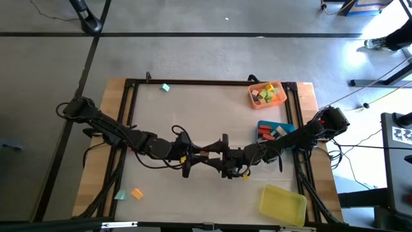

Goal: Sort blocks by size
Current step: Put the brown triangular block into the yellow bin

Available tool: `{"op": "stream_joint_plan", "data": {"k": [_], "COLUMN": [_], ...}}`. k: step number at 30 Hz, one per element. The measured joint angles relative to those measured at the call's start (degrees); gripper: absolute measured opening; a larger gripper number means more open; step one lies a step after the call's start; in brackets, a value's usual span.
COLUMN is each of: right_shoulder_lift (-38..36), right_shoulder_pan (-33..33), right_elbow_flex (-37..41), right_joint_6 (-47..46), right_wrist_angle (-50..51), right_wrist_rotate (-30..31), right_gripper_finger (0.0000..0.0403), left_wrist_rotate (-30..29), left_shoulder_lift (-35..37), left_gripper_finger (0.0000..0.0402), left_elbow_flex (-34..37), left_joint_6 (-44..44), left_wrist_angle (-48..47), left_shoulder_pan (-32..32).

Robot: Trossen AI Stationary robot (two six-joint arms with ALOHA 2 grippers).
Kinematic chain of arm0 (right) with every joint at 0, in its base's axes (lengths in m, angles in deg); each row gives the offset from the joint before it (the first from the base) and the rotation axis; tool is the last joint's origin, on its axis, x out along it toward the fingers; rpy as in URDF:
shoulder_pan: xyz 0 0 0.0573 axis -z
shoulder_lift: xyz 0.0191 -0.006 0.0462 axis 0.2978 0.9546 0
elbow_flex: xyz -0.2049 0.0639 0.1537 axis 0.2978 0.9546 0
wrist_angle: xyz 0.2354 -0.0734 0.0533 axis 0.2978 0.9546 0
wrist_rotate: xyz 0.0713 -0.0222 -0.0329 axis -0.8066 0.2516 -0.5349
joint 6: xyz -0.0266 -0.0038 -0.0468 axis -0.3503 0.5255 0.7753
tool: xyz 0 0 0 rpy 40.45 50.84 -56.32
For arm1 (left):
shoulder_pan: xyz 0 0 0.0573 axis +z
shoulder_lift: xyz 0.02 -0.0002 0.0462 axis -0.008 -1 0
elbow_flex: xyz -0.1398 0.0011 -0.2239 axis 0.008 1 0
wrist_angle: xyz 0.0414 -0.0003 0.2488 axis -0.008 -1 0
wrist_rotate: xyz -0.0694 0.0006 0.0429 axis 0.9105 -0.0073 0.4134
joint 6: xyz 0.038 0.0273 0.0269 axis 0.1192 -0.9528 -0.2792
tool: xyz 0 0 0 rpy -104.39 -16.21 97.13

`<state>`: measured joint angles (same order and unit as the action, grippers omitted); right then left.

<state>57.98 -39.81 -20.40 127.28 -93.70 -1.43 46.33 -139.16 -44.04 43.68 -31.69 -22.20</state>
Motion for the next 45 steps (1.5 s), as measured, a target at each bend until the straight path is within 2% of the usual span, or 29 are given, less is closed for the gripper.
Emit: {"op": "stream_joint_plan", "data": {"k": [3,7,12,17,21,26,30,33,37,41,45], "right_shoulder_lift": [0.01,0.02,0.02,-0.26,-0.51,-0.51,-0.86,-1.71,-2.48,-2.52,-2.56], "right_shoulder_pan": [0.0,0.0,-0.02,-0.07,-0.04,-0.26,-2.41,-4.84,-8.07,-11.71,-15.55], "right_elbow_flex": [0.0,0.0,0.02,0.02,0.07,0.07,-0.19,-1.28,-3.05,-5.22,-7.37], "right_joint_6": [0.04,-0.26,-0.44,-0.43,-0.43,-0.44,-0.42,-0.28,-0.4,-1.94,-5.15], "right_wrist_angle": [0.02,-0.03,0.02,-0.3,-0.61,-0.78,-1.25,0.3,4.71,9.52,14.63], "right_wrist_rotate": [0.06,0.04,0.55,2.91,3.06,4.26,10.97,17.39,26.49,37.77,47.36], "right_gripper_finger": [0.0265,0.0267,0.0292,0.0276,0.0267,0.0284,0.0276,0.0265,0.0271,0.0282,0.0269], "left_wrist_rotate": [0.01,-0.03,-0.25,-0.25,-0.25,-0.47,-1.7,-6.04,-10.06,-10.88,-11.51], "left_shoulder_lift": [0.0,0.0,0.07,1.27,3.55,7.52,11.66,14.11,15.87,16.02,16.02], "left_gripper_finger": [0.0129,0.0145,0.0174,0.0195,0.0199,0.0198,0.0198,0.0198,0.0198,0.0198,0.0198], "left_elbow_flex": [0.0,0.0,-0.02,-0.02,-0.02,-0.02,-0.02,-0.02,-0.02,-0.02,0.0], "left_joint_6": [0.13,-0.44,-1.56,-1.54,-1.45,-2.83,-4.31,-4.47,-2.57,-1.22,0.13], "left_wrist_angle": [0.0,-0.11,-0.2,-2.63,-6.35,-10.47,-16.86,-22.05,-26.7,-29.21,-31.22], "left_shoulder_pan": [0.0,0.0,0.0,-0.33,-0.59,-1.33,-2.79,-4.7,-7.05,-8.75,-9.72]}}
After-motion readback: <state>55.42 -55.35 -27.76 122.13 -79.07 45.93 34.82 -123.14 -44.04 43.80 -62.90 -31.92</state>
